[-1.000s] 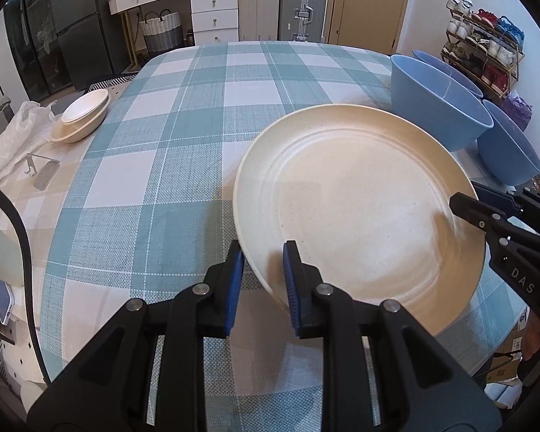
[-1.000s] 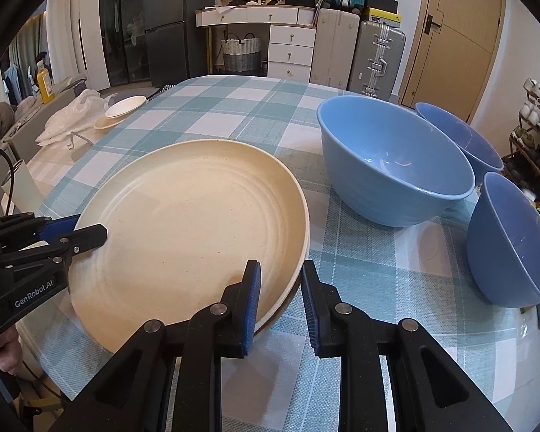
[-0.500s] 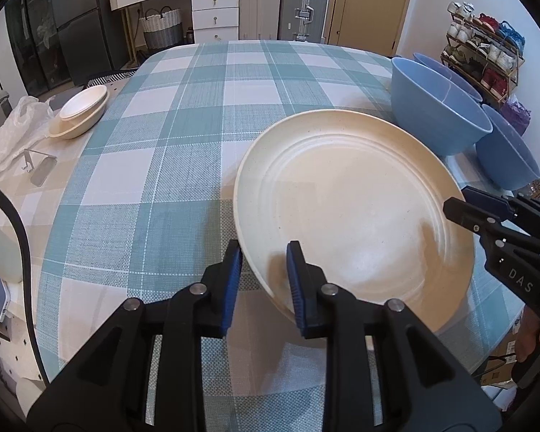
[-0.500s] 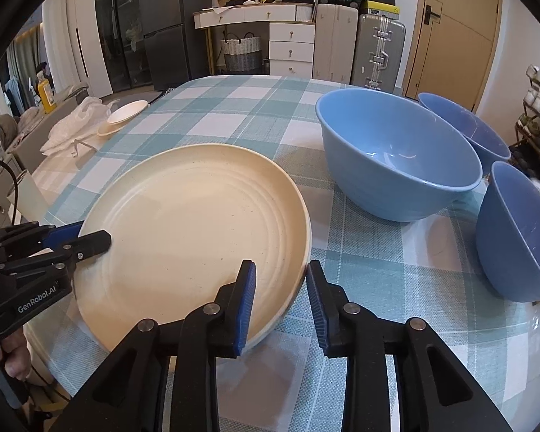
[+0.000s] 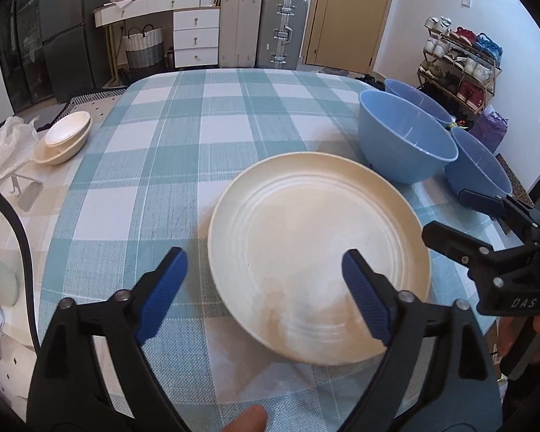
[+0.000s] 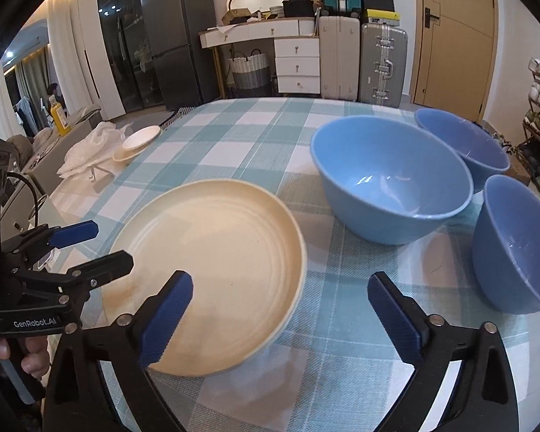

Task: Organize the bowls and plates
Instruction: 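Move both tools forward to the rim of a light-blue bowl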

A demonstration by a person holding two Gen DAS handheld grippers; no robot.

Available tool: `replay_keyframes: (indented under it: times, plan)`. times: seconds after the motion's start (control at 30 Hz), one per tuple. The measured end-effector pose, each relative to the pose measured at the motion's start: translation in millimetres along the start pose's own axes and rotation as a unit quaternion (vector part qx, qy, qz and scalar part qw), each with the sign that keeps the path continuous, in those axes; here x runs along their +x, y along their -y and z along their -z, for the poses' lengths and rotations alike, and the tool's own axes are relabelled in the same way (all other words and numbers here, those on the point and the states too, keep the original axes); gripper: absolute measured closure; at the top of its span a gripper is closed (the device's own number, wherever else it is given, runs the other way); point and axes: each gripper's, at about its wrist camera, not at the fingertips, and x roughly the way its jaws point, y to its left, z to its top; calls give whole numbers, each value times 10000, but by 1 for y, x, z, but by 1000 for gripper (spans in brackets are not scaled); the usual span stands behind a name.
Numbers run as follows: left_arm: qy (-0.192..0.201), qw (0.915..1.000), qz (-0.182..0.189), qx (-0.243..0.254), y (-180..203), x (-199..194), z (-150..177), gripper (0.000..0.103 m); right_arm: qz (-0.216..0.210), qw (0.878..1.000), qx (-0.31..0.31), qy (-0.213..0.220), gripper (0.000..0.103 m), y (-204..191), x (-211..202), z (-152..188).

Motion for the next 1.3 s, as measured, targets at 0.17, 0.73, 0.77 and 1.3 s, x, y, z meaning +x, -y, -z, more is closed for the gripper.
replay_keyframes:
  times: [0.17,0.73,0.77,1.3]
  plan:
    - [144,9997,178,30,11,-9,-15,2,-14,9998,31,206,1,13,-19,-15]
    - [539,9968,582,103,54,-33,-90,2,430,9953,172,846,1,90,-103,-68]
    - [567,9965,602,149,58,-34,-95,2,453,9949,187,880,1,94,-107,-71]
    - [591,9924,1015,355,111,-14,-156,2,780,9916,421,947,1,161,-133,-105]
